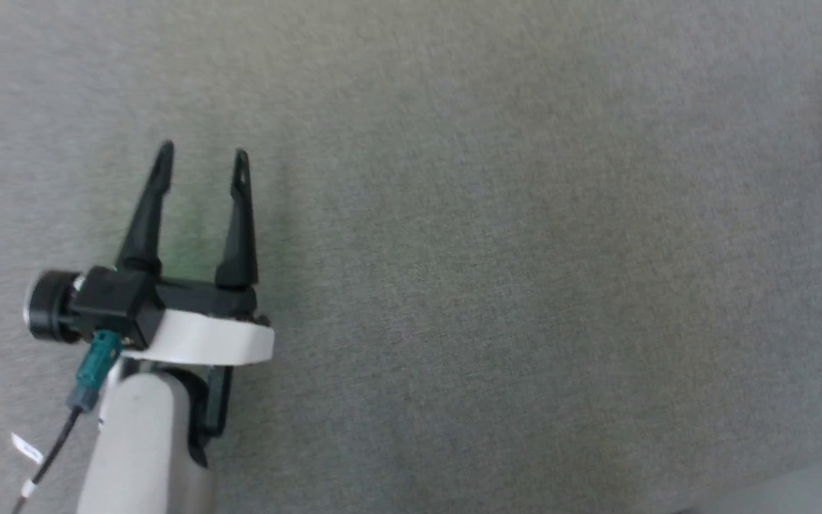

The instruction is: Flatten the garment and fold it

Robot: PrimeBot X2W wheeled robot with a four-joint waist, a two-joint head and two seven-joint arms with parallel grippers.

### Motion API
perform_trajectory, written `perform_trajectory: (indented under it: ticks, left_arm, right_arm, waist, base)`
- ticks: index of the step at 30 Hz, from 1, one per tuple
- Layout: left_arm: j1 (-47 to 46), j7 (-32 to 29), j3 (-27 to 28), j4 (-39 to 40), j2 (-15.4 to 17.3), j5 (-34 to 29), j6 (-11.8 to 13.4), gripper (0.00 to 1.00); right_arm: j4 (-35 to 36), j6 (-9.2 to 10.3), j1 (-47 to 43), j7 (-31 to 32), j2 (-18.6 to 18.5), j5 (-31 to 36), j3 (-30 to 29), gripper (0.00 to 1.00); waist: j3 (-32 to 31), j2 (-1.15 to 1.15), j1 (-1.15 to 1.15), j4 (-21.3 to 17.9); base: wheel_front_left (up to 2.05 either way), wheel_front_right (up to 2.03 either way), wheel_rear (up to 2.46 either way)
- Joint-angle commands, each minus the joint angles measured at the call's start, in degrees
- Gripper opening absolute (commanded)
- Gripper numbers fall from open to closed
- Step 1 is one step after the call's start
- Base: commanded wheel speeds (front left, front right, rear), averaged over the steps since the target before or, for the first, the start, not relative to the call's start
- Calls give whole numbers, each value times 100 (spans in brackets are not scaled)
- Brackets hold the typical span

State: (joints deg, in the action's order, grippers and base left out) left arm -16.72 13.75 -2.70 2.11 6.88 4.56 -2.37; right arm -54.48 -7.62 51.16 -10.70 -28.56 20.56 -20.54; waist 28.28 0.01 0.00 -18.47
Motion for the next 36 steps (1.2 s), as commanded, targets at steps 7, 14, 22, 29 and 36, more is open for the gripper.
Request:
perform_trajectory:
  ticks: [7,14,22,29,36]
  left_arm:
    - [411,119,-26,-443,-218,340,71,100]
    - [758,123,-86,-604,-342,557,33,100]
    - [965,124,-210,-731,-388,701,26,100]
    - [1156,124,-293,-919,-398,738,77,100]
    - [1330,124,-352,-1036,-399,783,154,100]
  right_arm:
    - [461,13,-533,-417,159,-1190,804,100]
    - [2429,13,-2033,-428,599,-2538,1392,100]
    - [4546,13,-3711,-12,1422,-2722,1300,100]
    - [5484,13,-4772,175,2136,-2566,1362,100]
    - [5695,13,-5369,279,2486,-2410,1486,100]
  waist:
    - [-1297,-1,0,708]
    - [-1991,-1,0,1132]
    - [-2373,-1,0,1493]
    - [-2614,-1,0,1719]
    - [-2755,-1,0,1862]
  base:
    - [0,0,0]
    - [0,0,0]
    - [0,0,0]
    - [0,0,0]
    - [0,0,0]
